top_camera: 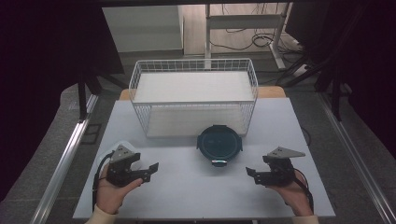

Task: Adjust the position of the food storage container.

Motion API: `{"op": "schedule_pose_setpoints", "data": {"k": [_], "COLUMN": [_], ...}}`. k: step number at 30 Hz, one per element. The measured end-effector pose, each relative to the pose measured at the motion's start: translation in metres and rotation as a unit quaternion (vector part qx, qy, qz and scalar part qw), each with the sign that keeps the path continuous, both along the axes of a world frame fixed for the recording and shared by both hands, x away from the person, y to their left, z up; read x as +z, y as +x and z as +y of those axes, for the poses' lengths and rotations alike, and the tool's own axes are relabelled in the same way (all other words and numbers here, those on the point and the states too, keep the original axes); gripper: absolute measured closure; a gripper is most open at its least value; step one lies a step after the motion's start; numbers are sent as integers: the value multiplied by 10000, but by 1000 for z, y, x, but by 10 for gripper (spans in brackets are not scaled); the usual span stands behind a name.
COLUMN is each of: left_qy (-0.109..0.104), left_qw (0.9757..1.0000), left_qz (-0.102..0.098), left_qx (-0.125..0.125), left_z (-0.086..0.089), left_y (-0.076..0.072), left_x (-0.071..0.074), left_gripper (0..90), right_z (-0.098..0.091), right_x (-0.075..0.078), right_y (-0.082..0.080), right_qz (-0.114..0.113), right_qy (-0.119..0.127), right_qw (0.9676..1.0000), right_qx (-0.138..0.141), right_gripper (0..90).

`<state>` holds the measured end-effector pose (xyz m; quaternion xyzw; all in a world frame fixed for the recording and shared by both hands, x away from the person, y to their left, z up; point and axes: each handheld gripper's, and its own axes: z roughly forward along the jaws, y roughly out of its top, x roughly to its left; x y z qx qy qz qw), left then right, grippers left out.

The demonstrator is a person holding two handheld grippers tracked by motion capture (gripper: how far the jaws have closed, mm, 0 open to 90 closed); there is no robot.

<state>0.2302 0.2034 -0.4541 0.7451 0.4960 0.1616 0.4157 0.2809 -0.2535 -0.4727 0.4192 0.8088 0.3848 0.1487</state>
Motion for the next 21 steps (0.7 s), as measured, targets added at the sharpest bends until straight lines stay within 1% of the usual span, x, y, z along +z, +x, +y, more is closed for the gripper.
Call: {"op": "schedule_pose_setpoints", "data": {"k": [1, 2, 3, 5, 6, 10, 11, 12, 18, 21], "left_qy": [0, 54, 79, 83, 60, 192, 192, 204, 178, 169], "left_qw": [10000, 10000, 10000, 10000, 10000, 9998, 9998, 9997, 9997, 9997], "left_qz": [0, 4, 4, 7, 7, 70, 70, 116, 97, 121], "left_qx": [0, -2, -14, -12, 24, -31, -31, -49, -130, -136], "left_z": [0, -1, -1, -1, 0, 0, 0, -1, -4, -3], "left_y": [0, 0, 0, 1, 2, 2, 2, 1, 0, 0], "left_x": [0, 0, -1, -1, -2, -8, -8, -10, -8, -9], "left_gripper": [200, 200, 200, 200, 200, 199, 199, 198, 196, 194], "right_z": [0, 1, 0, 0, -1, -1, -1, 0, 0, 1], "right_x": [0, -1, -1, 1, 2, 2, 3, 4, 8, 9], "right_y": [0, -1, -1, -1, -1, -2, -2, -2, -6, -7], "right_qz": [0, 39, 40, 32, 30, 40, 47, 38, 23, 31], "right_qy": [0, -67, -73, -52, 18, 50, 49, 55, 112, 84], "right_qw": [10000, 10000, 9999, 10000, 10000, 9999, 9999, 9999, 9998, 9999], "right_qx": [0, 44, 65, 53, -3, -91, -109, -111, -143, -84], "right_gripper": [179, 182, 184, 187, 193, 211, 213, 215, 222, 225]}}
